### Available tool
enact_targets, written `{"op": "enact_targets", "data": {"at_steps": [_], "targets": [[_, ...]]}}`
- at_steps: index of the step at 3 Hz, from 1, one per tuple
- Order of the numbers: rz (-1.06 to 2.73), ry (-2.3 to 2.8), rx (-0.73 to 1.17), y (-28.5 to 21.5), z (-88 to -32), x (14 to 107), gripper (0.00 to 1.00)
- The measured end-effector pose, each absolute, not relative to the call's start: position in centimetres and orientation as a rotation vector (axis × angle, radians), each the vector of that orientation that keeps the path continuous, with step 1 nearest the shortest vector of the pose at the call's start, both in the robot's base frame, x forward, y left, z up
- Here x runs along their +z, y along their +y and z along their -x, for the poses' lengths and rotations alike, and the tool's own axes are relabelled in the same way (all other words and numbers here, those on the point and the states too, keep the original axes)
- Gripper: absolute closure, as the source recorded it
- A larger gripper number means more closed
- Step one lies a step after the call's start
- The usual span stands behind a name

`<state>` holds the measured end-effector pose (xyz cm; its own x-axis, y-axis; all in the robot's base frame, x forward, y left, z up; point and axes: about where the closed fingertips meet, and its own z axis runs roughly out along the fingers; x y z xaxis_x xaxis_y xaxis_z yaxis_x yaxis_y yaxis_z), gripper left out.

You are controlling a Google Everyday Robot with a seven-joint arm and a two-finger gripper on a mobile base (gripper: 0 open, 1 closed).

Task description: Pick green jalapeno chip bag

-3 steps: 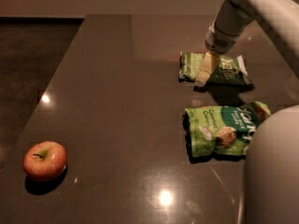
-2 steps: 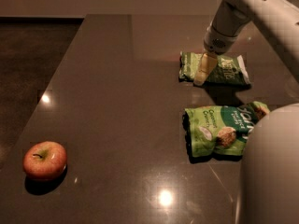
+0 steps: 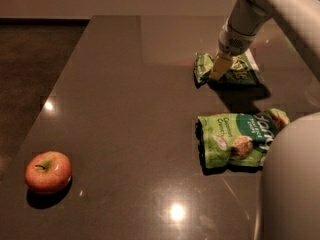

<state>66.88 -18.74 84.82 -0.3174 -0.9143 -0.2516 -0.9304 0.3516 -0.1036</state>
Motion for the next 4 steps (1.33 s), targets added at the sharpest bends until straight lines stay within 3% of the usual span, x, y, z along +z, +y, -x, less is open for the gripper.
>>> {"op": "enact_targets", "data": {"at_steps": [1, 2, 4], "targets": [[1.685, 2.267, 0.109, -17.2, -65.8, 87.7, 0.87], [1.750, 2.156, 0.140, -14.8, -64.5, 91.4, 1.00], [1.834, 1.944, 0.206, -10.5, -63.5, 97.9, 1.00]]}}
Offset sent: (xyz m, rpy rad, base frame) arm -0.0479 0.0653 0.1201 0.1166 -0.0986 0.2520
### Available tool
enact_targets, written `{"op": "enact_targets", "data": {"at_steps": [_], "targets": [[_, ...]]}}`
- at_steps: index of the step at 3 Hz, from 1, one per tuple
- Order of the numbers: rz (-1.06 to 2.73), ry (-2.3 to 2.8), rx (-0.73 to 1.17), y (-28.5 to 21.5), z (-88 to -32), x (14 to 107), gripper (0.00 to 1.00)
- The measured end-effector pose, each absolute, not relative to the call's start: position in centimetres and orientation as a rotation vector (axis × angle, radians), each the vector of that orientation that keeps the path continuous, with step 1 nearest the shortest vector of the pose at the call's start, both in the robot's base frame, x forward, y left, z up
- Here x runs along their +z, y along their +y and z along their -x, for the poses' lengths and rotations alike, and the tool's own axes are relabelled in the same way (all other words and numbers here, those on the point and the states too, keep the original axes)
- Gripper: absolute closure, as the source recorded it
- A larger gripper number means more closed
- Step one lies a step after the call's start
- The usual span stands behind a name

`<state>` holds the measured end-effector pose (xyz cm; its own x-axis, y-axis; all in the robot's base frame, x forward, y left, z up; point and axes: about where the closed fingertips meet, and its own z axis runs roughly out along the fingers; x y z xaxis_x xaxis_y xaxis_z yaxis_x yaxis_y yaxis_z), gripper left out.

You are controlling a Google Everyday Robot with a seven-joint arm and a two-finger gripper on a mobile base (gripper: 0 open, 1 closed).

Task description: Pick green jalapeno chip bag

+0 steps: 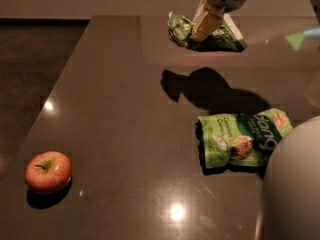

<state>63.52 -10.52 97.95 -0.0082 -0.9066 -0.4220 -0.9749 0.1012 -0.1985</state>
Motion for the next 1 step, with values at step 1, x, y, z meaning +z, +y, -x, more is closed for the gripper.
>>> {"op": "enact_targets", "data": {"at_steps": [1], "targets": [[1.820, 1.932, 0.198, -10.14, -64.13, 97.94, 1.00]]}}
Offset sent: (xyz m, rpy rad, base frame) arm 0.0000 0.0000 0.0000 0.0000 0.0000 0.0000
